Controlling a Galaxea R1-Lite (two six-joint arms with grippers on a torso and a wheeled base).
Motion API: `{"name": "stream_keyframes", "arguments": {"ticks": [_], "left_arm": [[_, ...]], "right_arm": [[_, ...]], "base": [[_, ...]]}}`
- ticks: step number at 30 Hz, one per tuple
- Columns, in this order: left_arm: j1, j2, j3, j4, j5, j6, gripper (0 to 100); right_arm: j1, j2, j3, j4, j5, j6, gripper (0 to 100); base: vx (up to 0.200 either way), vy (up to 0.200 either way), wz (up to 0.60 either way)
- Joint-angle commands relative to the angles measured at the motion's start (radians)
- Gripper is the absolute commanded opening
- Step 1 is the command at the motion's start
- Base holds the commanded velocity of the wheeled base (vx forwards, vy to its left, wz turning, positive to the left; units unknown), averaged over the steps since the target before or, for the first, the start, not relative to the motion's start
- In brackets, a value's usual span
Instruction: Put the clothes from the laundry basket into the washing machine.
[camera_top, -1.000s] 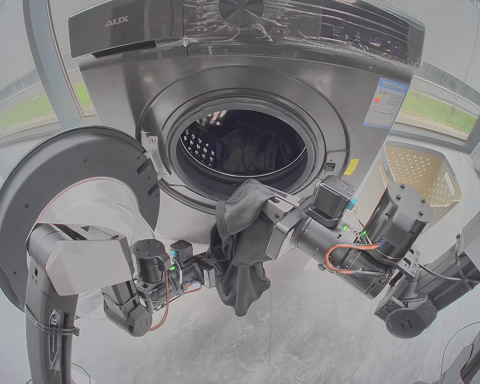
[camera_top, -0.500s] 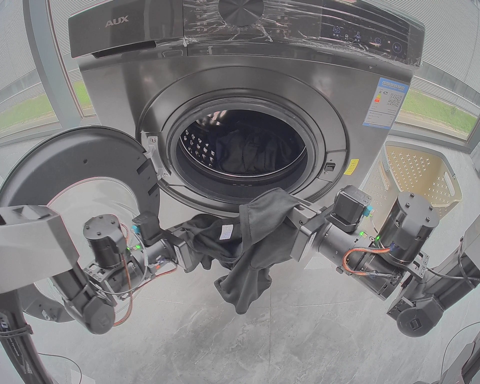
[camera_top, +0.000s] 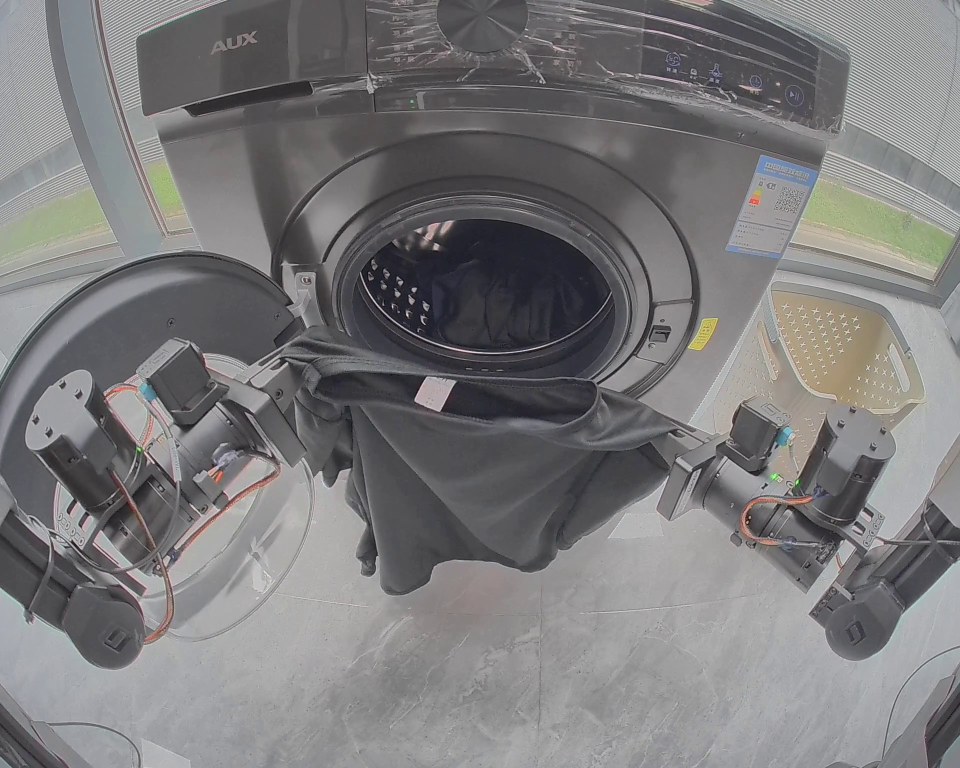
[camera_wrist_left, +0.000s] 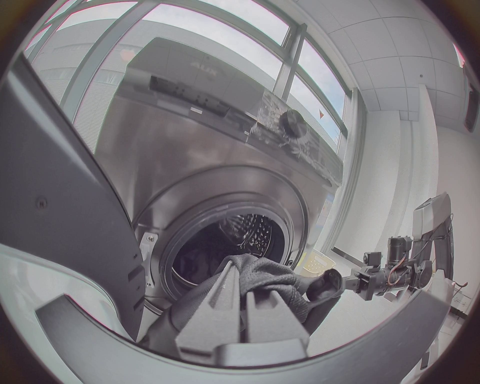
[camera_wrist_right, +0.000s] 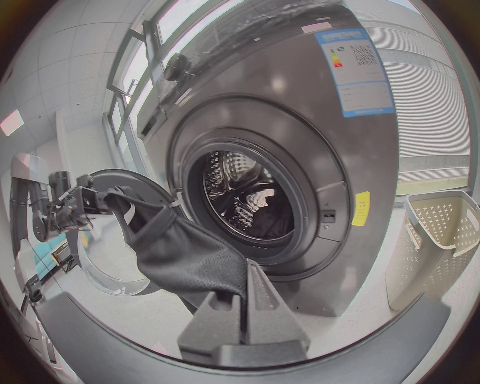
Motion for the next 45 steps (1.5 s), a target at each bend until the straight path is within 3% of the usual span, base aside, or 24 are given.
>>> {"name": "stream_keyframes", "arguments": {"ticks": [1, 5, 11, 30, 37, 45], "left_arm": [[0.001, -0.038, -0.005, -0.001, 0.003, 0.001, 0], [0.001, -0.033, -0.005, -0.001, 0.003, 0.004, 0], [0.001, -0.022, 0.016, 0.0, 0.003, 0.012, 0], [0.001, -0.008, 0.01, 0.002, 0.004, 0.012, 0], [-0.044, 0.015, -0.038, 0.002, 0.073, 0.026, 0], [-0.068, 0.035, -0.071, 0.0, 0.077, 0.024, 0]], "right_arm": [[-0.028, 0.012, 0.0, 0.0, -0.004, 0.003, 0], [-0.029, 0.009, 0.001, 0.0, -0.004, 0.003, 0], [-0.029, -0.014, -0.072, -0.001, -0.016, 0.004, 0], [-0.072, -0.115, -0.057, 0.016, -0.009, -0.01, 0], [-0.072, -0.131, -0.052, 0.016, -0.009, -0.01, 0], [-0.084, -0.148, -0.052, 0.016, -0.009, -0.01, 0]], "base": [[0.0, 0.0, 0.0], [0.0, 0.0, 0.0], [0.0, 0.0, 0.0], [0.0, 0.0, 0.0], [0.0, 0.0, 0.0], [0.0, 0.0, 0.0]]}}
